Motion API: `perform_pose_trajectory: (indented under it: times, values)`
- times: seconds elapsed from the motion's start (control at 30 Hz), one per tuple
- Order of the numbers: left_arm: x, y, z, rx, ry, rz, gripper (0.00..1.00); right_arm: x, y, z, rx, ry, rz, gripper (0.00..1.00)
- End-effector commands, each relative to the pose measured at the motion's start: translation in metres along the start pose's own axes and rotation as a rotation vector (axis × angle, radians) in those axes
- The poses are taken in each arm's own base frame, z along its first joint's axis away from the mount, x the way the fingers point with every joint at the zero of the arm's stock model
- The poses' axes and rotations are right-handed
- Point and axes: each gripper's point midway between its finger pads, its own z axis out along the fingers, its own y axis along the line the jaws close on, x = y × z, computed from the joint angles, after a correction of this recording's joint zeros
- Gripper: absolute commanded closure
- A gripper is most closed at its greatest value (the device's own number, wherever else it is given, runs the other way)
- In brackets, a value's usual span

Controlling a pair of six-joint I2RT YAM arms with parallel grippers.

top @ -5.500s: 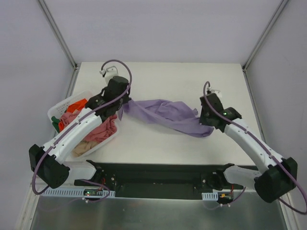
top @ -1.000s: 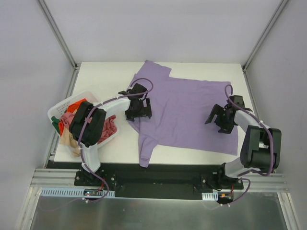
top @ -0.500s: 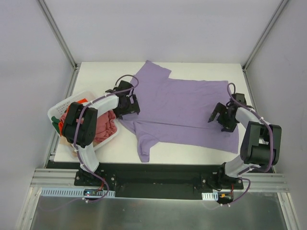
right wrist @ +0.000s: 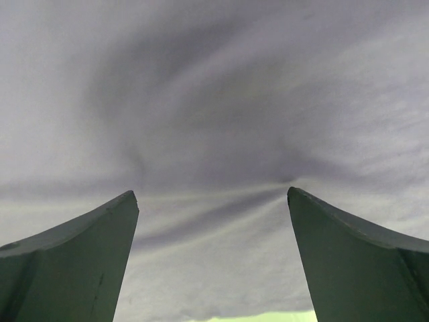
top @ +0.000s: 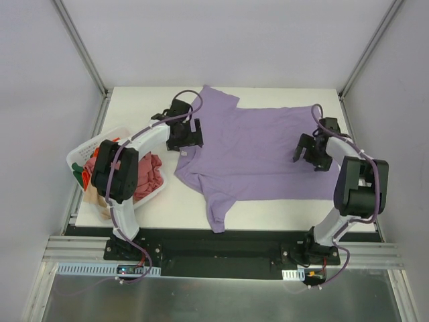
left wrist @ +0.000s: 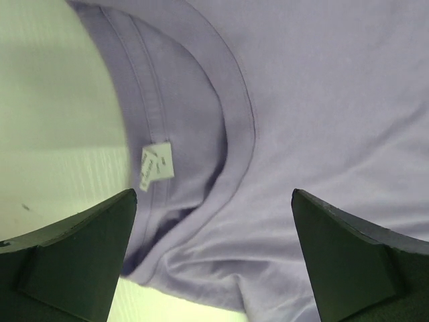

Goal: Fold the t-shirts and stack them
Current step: Flatten out the tshirt

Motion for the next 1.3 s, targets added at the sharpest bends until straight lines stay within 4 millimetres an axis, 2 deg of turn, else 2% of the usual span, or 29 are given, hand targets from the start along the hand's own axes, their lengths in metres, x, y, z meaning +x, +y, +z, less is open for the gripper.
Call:
perform_pose_trajectory:
  times: [0.0,0.07,0.13,0.2,0.3,0.37,0.47,0.53,0.63,0.73,0.83,0.9,1.03,1.17,1.27]
  values:
    - [0.009,-0.021,-0.044,0.043,-0.063,0.071,0.01,0.001,0.043,-0.056,0.020,-0.122,-0.240,0.04]
    - [0.028,-0.015,-0.049,0.021,-0.055,0.068,0.01,0.028,0.082,-0.081,-0.040,-0.137,-0.374,0.04]
    - [0.044,-0.011,-0.054,0.023,-0.037,0.047,0.01,0.068,0.128,-0.097,-0.160,-0.133,-0.530,0.04]
    - [0.062,-0.005,-0.054,0.026,-0.011,0.024,0.01,0.119,0.174,-0.113,-0.343,-0.089,-0.666,0.04]
    - [0.078,0.006,-0.049,0.015,0.004,0.002,0.01,0.198,0.227,-0.133,-0.581,0.000,-0.831,0.01]
    - [0.086,0.011,-0.046,0.003,0.020,-0.005,0.01,0.233,0.243,-0.140,-0.624,0.041,-0.926,0.03]
    - [0.092,0.017,-0.042,-0.010,0.024,-0.022,0.01,0.275,0.261,-0.143,-0.653,0.079,-1.026,0.06]
    - [0.095,0.019,-0.042,-0.018,0.026,-0.029,0.01,0.295,0.267,-0.140,-0.649,0.092,-1.048,0.08]
    - [0.097,0.021,-0.041,-0.021,0.022,-0.040,0.01,0.315,0.267,-0.124,-0.611,0.109,-1.068,0.17]
    - [0.098,0.025,-0.039,-0.035,0.017,-0.047,0.01,0.320,0.265,-0.101,-0.541,0.120,-1.066,0.27]
    - [0.099,0.026,-0.038,-0.037,0.019,-0.047,0.01,0.317,0.261,-0.089,-0.470,0.114,-1.054,0.44]
    - [0.099,0.029,-0.038,-0.049,0.015,-0.048,0.01,0.312,0.258,-0.084,-0.429,0.091,-1.043,0.61]
    - [0.098,0.030,-0.038,-0.054,0.008,-0.046,0.01,0.309,0.258,-0.092,-0.438,0.085,-1.009,0.99]
    - [0.094,0.028,-0.040,-0.047,-0.001,-0.041,0.01,0.302,0.272,-0.128,-0.553,0.049,-0.929,1.00]
    - [0.092,0.027,-0.044,-0.039,-0.012,-0.035,0.01,0.286,0.268,-0.145,-0.614,0.063,-0.799,1.00]
